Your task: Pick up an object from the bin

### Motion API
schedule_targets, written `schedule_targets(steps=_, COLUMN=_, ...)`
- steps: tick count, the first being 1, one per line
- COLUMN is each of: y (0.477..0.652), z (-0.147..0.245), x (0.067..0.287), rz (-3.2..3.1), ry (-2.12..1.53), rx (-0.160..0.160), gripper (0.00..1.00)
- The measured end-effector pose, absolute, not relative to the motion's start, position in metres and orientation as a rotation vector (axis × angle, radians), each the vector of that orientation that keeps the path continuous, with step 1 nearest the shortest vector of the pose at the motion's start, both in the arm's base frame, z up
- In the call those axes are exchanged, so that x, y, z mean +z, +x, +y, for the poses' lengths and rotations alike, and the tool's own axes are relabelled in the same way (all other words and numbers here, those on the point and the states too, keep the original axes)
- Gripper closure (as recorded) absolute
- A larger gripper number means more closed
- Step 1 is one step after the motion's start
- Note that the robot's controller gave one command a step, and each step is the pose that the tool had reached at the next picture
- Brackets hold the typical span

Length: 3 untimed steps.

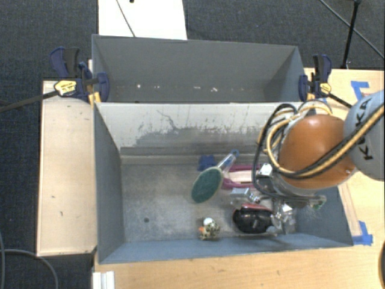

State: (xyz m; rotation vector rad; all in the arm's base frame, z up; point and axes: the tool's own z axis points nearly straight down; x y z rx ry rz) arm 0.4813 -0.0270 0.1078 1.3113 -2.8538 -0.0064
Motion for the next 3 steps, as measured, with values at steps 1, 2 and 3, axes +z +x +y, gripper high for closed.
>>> schedule_targets(steps=1, y=0.484, z=-0.028, x=0.112, rz=-2.859, ry=1.317, rx=0.001, gripper=1.00)
schedule_targets(steps=2, y=0.509, z=-0.053, x=0.186, rz=-2.867, ry=1.309, rx=0.010, gripper=1.00)
schedule_targets(steps=3, y=0.499, z=-0.054, x=0.153, rz=-2.936, ry=1.117, rx=-0.002, gripper=1.00)
